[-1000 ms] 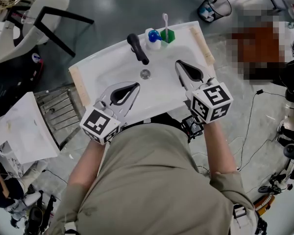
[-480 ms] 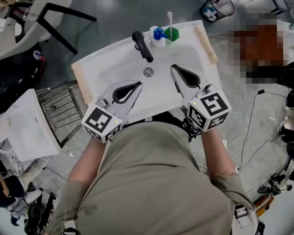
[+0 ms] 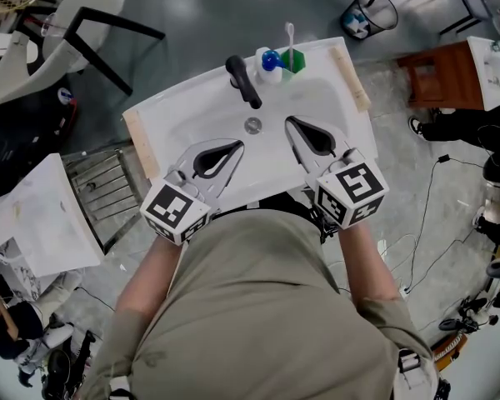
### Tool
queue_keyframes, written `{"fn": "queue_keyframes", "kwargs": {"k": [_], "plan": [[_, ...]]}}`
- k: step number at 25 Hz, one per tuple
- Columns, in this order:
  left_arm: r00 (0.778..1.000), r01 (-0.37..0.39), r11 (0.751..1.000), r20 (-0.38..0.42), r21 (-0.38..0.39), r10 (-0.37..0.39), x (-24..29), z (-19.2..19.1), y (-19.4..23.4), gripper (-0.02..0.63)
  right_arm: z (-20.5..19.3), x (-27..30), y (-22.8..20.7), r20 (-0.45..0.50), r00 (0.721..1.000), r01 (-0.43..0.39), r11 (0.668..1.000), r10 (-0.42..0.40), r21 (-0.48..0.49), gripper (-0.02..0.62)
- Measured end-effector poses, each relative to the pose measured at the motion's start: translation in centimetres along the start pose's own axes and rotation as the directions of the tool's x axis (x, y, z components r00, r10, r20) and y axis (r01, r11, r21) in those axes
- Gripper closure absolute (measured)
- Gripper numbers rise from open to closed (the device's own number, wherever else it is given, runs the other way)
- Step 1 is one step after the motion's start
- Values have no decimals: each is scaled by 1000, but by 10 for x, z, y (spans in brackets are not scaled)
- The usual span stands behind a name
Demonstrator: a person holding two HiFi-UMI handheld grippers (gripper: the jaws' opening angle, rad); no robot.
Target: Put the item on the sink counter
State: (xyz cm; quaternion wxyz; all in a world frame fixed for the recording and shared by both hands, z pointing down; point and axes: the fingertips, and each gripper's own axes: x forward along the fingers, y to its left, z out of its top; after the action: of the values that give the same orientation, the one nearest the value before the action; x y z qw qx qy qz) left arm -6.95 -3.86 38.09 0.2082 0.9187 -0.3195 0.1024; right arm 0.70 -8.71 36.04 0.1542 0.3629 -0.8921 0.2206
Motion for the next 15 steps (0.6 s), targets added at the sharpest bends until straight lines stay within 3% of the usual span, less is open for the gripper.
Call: {"fn": "queue_keyframes", "kwargs": {"k": [15], "plan": [[1000, -2, 1000, -1, 3, 2, 0, 1, -2, 600, -8, 4, -1, -26, 1000, -13, 1000, 13, 5, 584]]}}
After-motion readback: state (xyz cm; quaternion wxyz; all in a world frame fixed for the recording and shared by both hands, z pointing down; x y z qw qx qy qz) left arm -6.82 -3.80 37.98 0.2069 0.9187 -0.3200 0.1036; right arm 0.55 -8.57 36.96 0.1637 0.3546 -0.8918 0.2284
